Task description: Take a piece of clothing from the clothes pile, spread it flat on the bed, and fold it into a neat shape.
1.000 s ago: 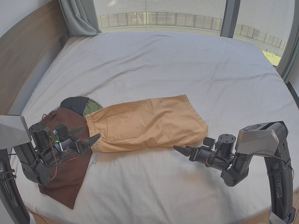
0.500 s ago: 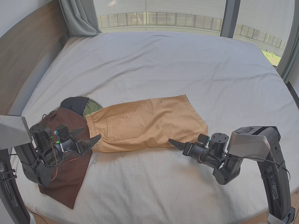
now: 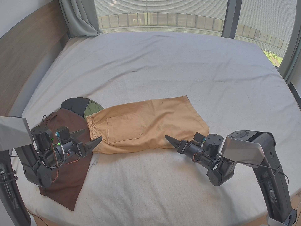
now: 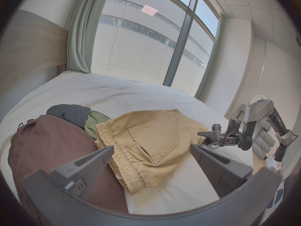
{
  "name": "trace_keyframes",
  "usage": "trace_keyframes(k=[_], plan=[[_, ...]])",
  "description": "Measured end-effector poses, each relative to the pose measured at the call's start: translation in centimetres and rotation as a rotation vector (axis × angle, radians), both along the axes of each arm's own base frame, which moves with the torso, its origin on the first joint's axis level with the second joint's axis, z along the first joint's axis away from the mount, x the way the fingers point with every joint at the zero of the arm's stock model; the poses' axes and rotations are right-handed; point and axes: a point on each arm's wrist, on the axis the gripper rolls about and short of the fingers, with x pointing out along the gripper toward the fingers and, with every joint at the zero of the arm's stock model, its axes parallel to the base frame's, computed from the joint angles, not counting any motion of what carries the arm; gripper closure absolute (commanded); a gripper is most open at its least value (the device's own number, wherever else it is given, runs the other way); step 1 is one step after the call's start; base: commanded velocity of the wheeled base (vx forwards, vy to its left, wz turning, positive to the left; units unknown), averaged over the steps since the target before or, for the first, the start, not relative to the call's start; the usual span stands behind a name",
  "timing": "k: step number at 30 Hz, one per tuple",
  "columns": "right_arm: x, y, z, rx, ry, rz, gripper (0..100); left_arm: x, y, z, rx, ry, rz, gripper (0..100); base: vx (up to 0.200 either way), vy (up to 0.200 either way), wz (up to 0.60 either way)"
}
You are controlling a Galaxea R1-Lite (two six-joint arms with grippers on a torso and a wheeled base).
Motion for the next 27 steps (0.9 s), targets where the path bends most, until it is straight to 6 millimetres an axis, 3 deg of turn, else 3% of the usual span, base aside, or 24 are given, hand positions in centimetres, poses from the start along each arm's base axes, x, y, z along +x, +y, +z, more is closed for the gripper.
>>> trace_keyframes(k=[4,5,27], plan=[[0.07,0.07,-0.21,0.0,0.0,-0.001,0,0.01,0.0,-0.05,0.0,0.002,0.0,0,0.0,0.0,0.0],[0.08,0.07,-0.25,0.0,0.001,-0.001,100,0.01,0.0,-0.06,0.0,0.002,0.0,0,0.0,0.0,0.0],[-0.6,-0.65,-0.45,-0.016,0.043,-0.01,100,0.36,-0.18,0.18,-0.065,0.021,-0.05,0,0.0,0.0,0.0]])
